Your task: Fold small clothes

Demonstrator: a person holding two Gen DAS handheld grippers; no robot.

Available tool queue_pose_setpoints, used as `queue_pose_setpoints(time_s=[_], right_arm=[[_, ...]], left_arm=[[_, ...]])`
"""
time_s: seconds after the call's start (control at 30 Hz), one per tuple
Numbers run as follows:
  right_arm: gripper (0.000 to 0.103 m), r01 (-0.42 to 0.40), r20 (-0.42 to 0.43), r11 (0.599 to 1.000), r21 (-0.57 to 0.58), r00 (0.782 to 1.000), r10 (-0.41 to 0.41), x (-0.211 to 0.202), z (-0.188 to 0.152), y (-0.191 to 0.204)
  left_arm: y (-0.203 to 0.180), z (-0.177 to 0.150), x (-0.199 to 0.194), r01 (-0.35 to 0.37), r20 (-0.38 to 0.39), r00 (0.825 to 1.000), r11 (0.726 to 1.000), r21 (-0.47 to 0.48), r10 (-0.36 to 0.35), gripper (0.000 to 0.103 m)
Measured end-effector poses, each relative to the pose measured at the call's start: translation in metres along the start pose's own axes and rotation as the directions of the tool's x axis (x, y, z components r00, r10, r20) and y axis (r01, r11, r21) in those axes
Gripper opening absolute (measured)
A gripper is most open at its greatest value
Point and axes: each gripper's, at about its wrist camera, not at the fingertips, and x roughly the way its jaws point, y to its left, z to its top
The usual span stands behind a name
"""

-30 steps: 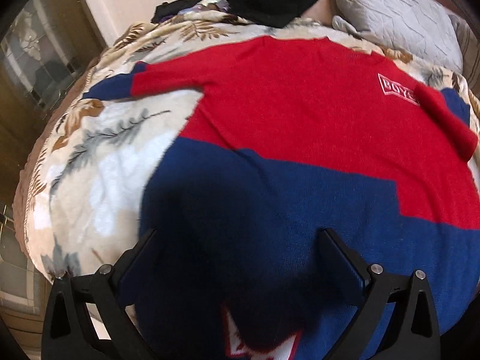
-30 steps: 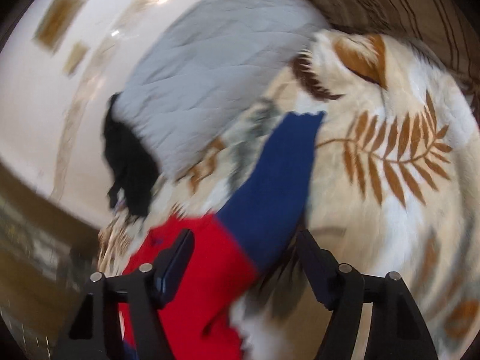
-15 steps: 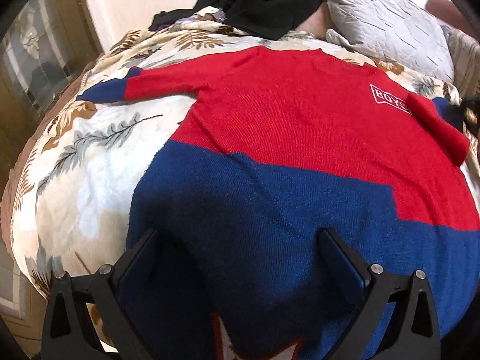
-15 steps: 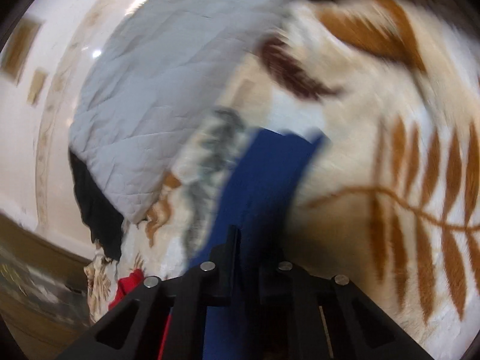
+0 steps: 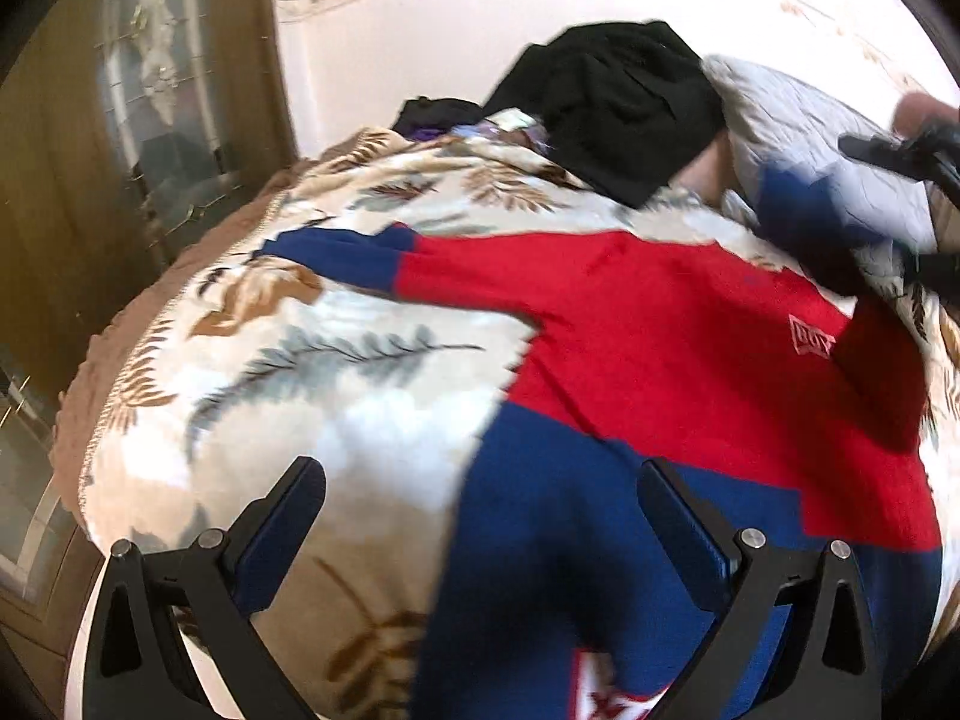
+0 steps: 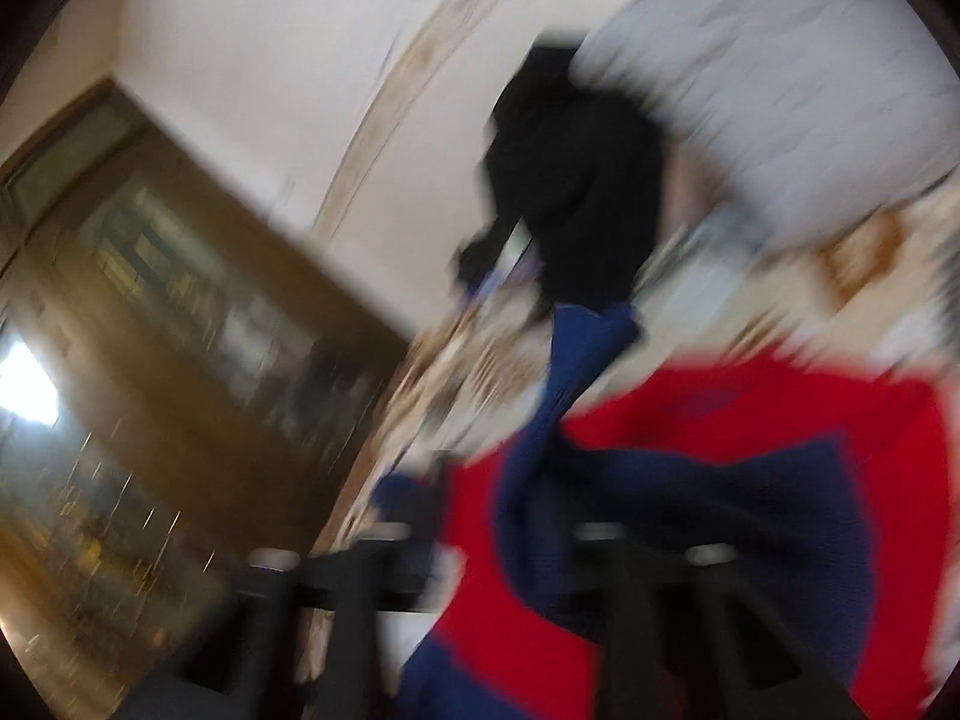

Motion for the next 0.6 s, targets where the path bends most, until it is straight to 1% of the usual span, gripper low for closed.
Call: queue_pose_setpoints(time_s=[0.07,0.1,0.17,0.23,0.27,0.3,0.33,0.37,0.4,0.43,0.5,0.53,0.57,0.6], right_arm=[[0.09,-0.051,-0.014,0.999,-0.013,0.999,0.051,0.008,-0.013,0.012],[0.09,-0.063,-0.014,0.998,-0.024,0.998,0.062,0.007,-0.017,0.018],[0.09,-0.048,0.007,0.998,-0.029,0.999,0.048,-0.005,-0.021,0.018],[0.088,0.059,0.033,0.997,-0.055,0.998,-0.057,-0.019,-0.027,0.014],[0.082,0.143,0.036,0.987,-0.07,0.989,-0.141,-0.026,-0.03,0.009],[0.076,0.204,0.034,0.977,-0.064,0.979,-0.202,-0.033,-0.035,0.0],[0.062,0.239,0.027,0.97,-0.053,0.971,-0.238,-0.039,-0.038,-0.007],[0.056,0.297,0.014,0.954,-0.029,0.955,-0.297,-0.045,-0.041,-0.021],[0.054,0.341,0.009,0.94,-0.007,0.94,-0.341,-0.05,-0.043,-0.031],[0.05,0.414,-0.003,0.91,0.019,0.91,-0.414,-0.054,-0.044,-0.047],[0.048,0.515,-0.042,0.857,0.019,0.857,-0.514,-0.06,-0.046,-0.073],[0.048,0.554,-0.094,0.832,0.009,0.829,-0.551,-0.062,-0.049,-0.089],[0.048,0.578,-0.156,0.816,0.005,0.807,-0.57,-0.06,-0.053,-0.106],[0.048,0.589,-0.197,0.808,0.011,0.793,-0.576,-0.056,-0.057,-0.116]], left_arm=[[0.017,0.005,-0.004,-0.006,0.009,1.0,0.999,-0.031,0.006,0.103],[0.023,0.008,-0.005,-0.01,0.015,1.0,0.999,-0.048,0.011,0.103],[0.037,0.012,-0.003,-0.02,0.013,1.0,0.996,-0.091,0.021,0.103],[0.049,0.014,0.0,-0.013,-0.002,1.0,0.991,-0.132,0.012,0.103],[0.053,0.016,0.003,-0.008,-0.013,1.0,0.989,-0.151,0.007,0.103],[0.055,0.018,0.006,-0.002,-0.021,1.0,0.986,-0.165,-0.001,0.103],[0.055,0.02,0.009,0.01,-0.027,1.0,0.985,-0.171,-0.015,0.103],[0.053,0.023,0.013,0.032,-0.033,0.999,0.986,-0.166,-0.038,0.103],[0.051,0.027,0.019,0.055,-0.044,0.997,0.987,-0.153,-0.062,0.103],[0.05,0.031,0.024,0.06,-0.058,0.996,0.987,-0.149,-0.069,0.103],[0.057,0.038,0.038,0.019,-0.084,0.996,0.982,-0.186,-0.035,0.103],[0.063,0.041,0.044,0.008,-0.097,0.995,0.976,-0.219,-0.029,0.103],[0.068,0.043,0.047,0.002,-0.106,0.994,0.97,-0.244,-0.028,0.103],[0.076,0.047,0.053,-0.008,-0.116,0.993,0.961,-0.275,-0.025,0.103]])
